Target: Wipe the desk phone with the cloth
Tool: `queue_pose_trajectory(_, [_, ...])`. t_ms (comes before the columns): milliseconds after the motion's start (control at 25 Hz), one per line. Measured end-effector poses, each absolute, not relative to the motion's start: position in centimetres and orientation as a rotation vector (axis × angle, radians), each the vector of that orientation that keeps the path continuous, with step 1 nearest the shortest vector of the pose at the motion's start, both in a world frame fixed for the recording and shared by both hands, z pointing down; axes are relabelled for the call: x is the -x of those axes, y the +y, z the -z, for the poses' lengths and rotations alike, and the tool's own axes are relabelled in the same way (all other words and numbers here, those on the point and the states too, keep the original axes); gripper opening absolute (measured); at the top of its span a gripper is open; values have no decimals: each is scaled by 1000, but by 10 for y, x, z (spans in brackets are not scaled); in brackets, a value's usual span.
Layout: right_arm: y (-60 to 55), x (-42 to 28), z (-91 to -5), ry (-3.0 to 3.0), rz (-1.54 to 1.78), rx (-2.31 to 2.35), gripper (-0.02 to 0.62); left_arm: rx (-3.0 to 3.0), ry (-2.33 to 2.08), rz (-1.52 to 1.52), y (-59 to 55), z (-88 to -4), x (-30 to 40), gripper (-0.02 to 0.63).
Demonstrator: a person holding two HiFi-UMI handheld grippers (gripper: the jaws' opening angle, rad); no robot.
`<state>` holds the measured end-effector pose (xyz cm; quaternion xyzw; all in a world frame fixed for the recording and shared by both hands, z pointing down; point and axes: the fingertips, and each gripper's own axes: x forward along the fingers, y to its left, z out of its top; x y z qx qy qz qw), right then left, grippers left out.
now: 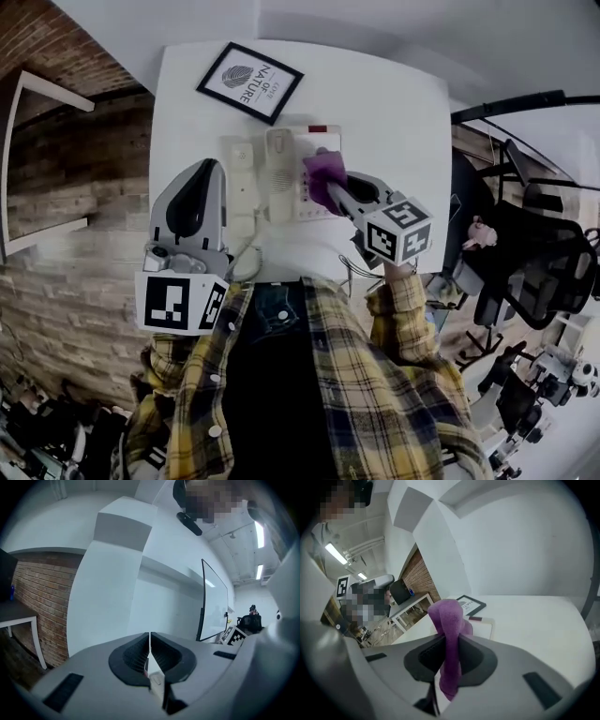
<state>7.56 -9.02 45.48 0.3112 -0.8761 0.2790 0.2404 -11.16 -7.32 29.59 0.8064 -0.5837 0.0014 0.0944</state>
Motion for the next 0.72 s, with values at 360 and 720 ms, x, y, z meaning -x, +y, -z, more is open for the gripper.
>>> queue_pose_trajectory(360, [-172,-76,-455,-2396,-696,-940,64,-2276,-1889,11,-56,-293,140,21])
queue_pose_trajectory(720, [-188,-77,-492,-2338,-722,-966,63,-2234,-1914,-4,-55,-298,143,21])
